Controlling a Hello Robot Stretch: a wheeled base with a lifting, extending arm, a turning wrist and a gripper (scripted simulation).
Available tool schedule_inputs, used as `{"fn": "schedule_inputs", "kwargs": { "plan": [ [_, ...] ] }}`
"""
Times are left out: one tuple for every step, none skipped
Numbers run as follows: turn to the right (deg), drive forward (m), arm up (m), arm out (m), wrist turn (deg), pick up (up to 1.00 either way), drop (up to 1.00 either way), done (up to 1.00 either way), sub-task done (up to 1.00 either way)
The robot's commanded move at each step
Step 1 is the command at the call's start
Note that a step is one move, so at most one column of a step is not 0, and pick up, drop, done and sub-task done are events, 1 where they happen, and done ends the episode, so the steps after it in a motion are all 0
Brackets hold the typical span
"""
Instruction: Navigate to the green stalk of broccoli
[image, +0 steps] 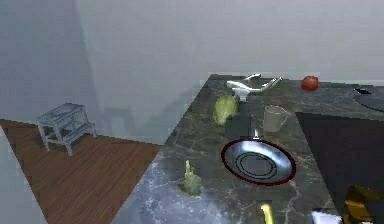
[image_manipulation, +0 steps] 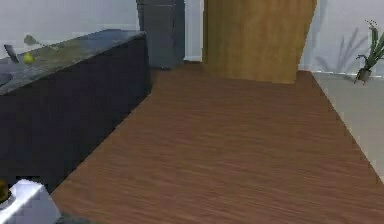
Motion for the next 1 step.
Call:
{"fn": "schedule_inputs", "kwargs": {
  "plan": [
    [0.0, 0.00, 0.00, 0.00, 0.0, 0.00, 0.00, 1.00, 0.00]
  ]
}}
